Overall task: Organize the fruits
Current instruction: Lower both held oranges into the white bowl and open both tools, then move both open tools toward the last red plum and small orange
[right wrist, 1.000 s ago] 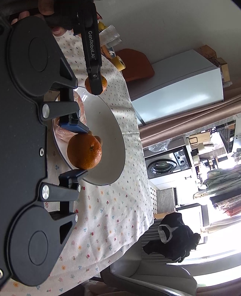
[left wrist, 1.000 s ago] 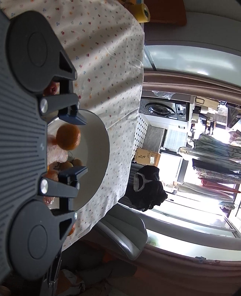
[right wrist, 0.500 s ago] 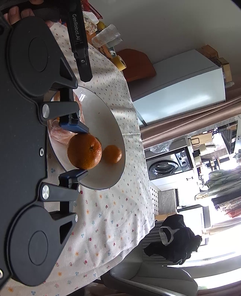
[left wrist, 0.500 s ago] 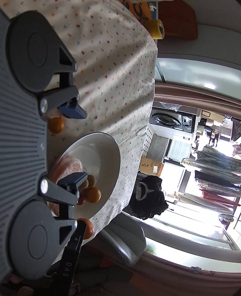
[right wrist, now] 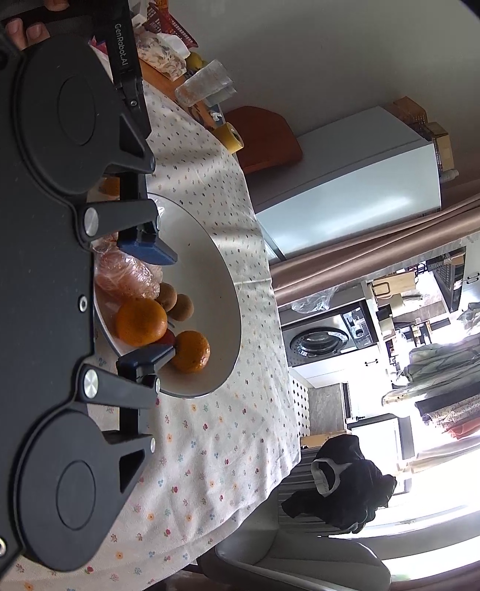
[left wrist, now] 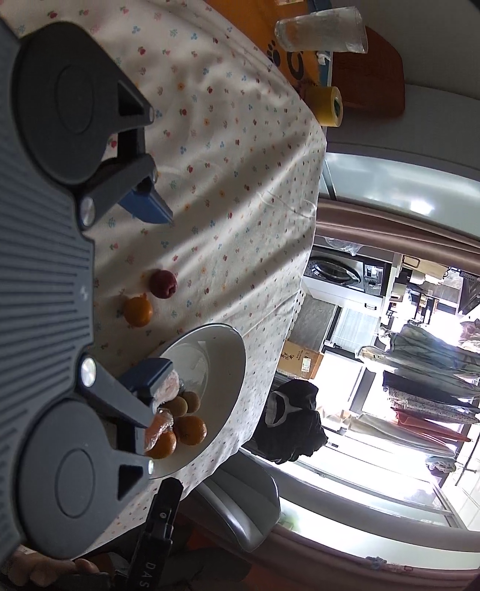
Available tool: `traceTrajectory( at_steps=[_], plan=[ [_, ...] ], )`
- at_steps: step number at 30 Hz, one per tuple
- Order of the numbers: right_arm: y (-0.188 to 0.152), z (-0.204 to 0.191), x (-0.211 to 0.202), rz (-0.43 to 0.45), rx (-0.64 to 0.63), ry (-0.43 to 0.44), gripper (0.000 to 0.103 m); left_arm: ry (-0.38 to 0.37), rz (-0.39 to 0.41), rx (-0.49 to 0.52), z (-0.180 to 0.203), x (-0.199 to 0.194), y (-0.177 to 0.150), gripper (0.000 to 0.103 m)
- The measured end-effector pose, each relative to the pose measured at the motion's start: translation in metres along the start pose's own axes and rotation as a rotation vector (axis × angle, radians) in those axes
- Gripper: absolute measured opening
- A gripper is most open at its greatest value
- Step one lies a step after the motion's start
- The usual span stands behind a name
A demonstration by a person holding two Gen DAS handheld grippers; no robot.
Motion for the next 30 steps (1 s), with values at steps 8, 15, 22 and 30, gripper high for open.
traceTrajectory(
  at_steps=[8, 15, 22, 30],
  plan=[
    [-0.013, -0.026, -0.005, -0.031, -0.053, 0.055, 0.056, 0.013, -0.003, -0.020, -0.012, -0.016, -0.007, 0.083],
    [-0.023, -0.044, -0.011, -0.052, -0.081, 0.084, 0.057, 0.017, 0.005, -0.028, -0.017, -0.030, -0.012, 0.084],
    [-0.032, -0.055, -0.018, -0.053, -0.103, 0.088, 0.071, 0.019, 0.003, -0.036, -0.024, -0.042, -0.019, 0.086],
    [-0.041, -0.065, -0.028, -0.048, -0.124, 0.110, 0.095, 0.038, -0.010, -0.037, -0.033, -0.052, -0.032, 0.089]
  ],
)
Point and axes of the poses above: each gripper's, at about its wrist camera, not at the fingertips, and x roughly the way its jaws point, z to its right, y to its top, the point moved 2 cm from there along x, roughly the way its jaws point, and after that the axes turned 11 degrees about x, right-handed, at the moved point
